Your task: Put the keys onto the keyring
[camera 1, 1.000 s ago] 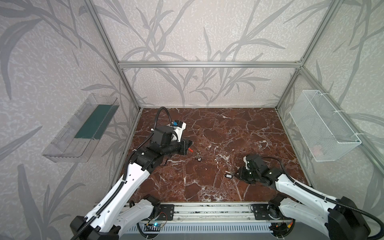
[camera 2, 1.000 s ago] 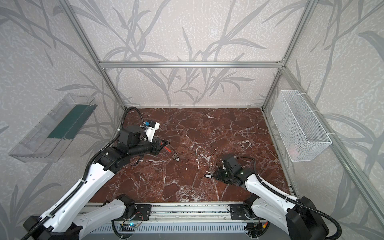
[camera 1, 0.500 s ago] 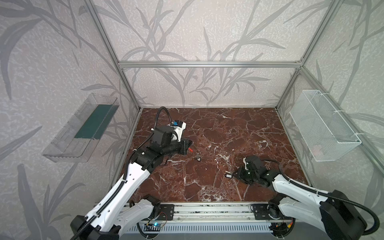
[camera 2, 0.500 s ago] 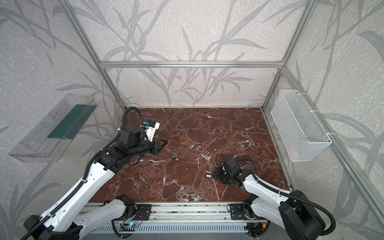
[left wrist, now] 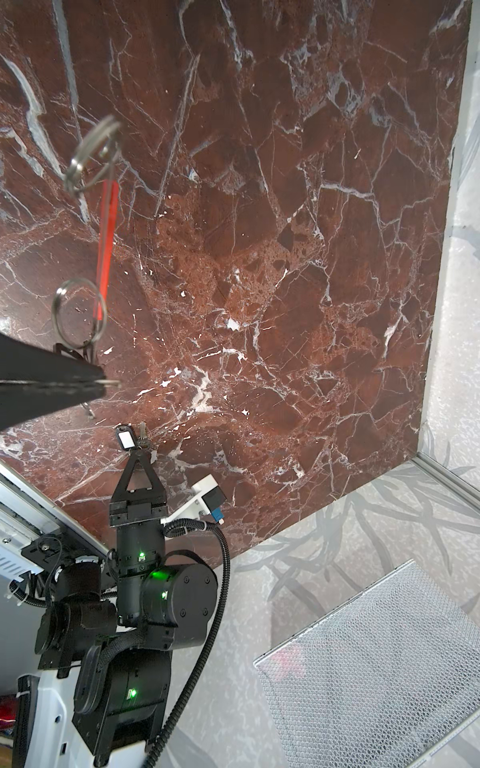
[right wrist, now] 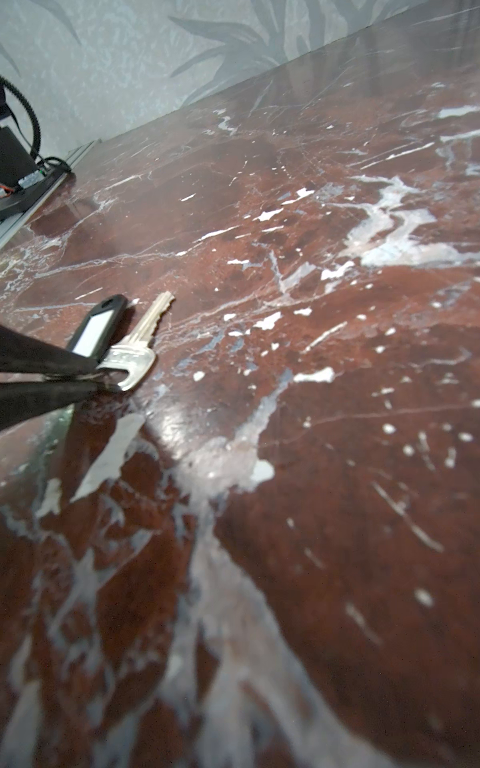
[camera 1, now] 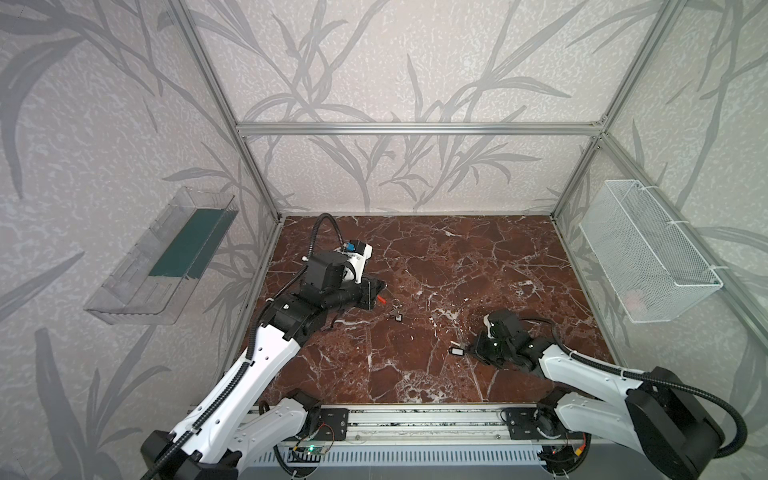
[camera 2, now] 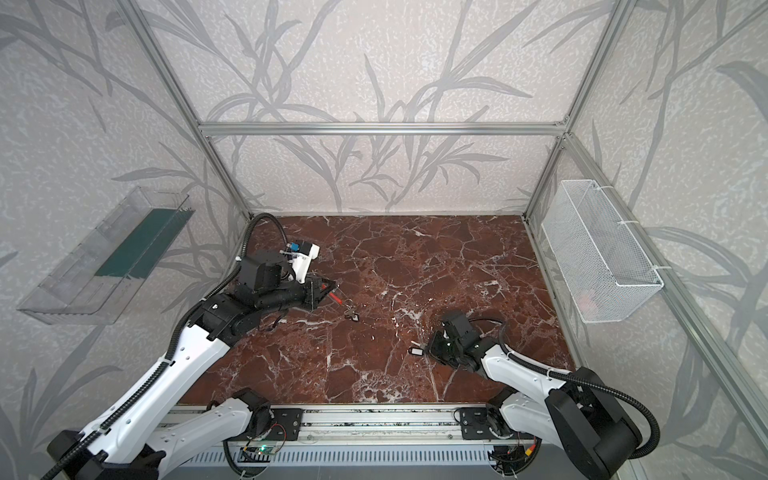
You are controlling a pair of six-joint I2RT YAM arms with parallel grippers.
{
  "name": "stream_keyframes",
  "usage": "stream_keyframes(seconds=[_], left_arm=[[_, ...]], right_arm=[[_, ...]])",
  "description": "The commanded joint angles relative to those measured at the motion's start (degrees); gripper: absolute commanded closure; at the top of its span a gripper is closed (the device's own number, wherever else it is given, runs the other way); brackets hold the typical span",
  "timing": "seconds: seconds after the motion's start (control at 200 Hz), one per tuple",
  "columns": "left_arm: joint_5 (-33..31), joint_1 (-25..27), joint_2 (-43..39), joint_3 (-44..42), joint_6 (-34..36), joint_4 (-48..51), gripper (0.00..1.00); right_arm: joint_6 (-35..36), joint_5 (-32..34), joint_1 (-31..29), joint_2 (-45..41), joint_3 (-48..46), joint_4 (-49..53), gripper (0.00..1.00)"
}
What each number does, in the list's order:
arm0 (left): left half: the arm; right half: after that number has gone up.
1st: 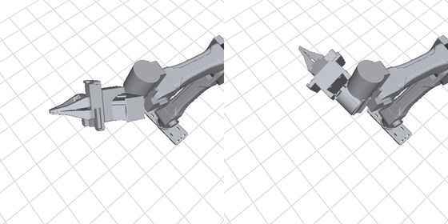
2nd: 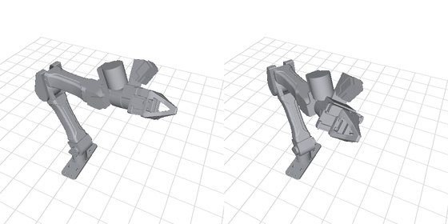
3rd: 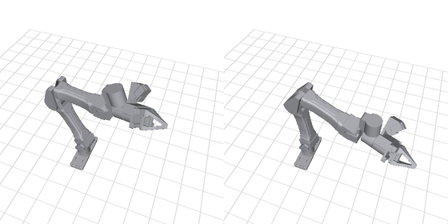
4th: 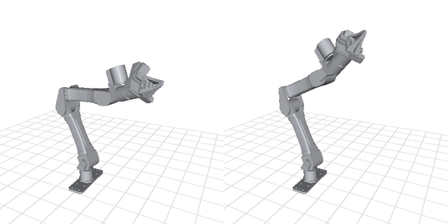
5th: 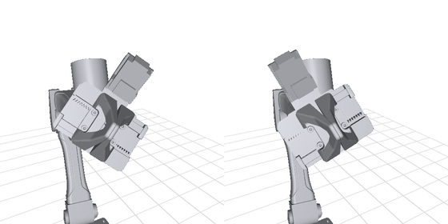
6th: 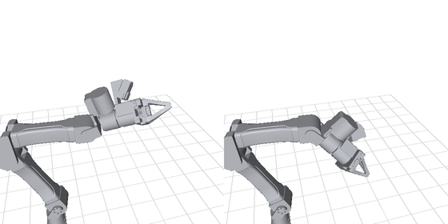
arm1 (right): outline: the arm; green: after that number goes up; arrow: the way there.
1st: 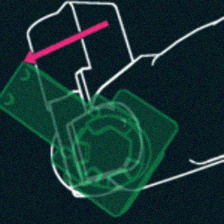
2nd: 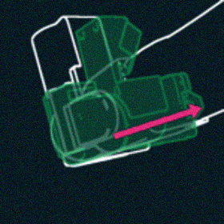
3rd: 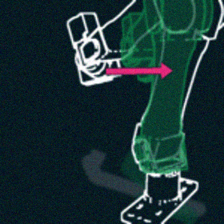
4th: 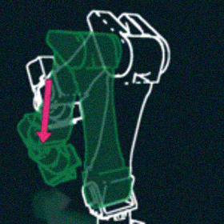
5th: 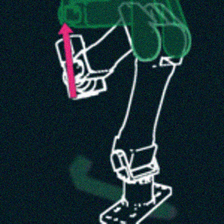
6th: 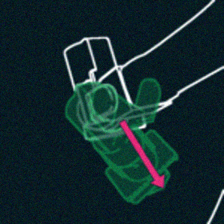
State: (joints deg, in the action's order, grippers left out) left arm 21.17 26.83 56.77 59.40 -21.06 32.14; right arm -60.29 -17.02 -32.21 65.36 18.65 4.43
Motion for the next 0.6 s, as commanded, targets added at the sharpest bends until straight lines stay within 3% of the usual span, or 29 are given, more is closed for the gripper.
stream_keyframes(seconds=[0.0, 0.255, 0.445, 0.595], left_arm=[[-0.2, -0.1, -0.6, 0.1, 0.4, -0.6, 1.00], [-0.2, 0.0, -0.4, 0.2, 1.0, -0.7, 1.00], [0.1, 0.0, -0.8, -0.3, 1.2, -1.0, 1.00], [0.1, -0.1, -1.2, -0.8, 1.0, -1.3, 1.00]], right_arm=[[2.3, 0.5, 0.3, -1.2, 2.3, 4.3, 1.00], [15.9, 0.6, 1.8, -2.1, 15.6, 20.2, 1.00], [30.5, 0.8, 2.2, 5.4, 29.9, 32.0, 1.00], [37.9, -0.3, 2.2, 12.1, 34.5, 36.0, 1.00]])
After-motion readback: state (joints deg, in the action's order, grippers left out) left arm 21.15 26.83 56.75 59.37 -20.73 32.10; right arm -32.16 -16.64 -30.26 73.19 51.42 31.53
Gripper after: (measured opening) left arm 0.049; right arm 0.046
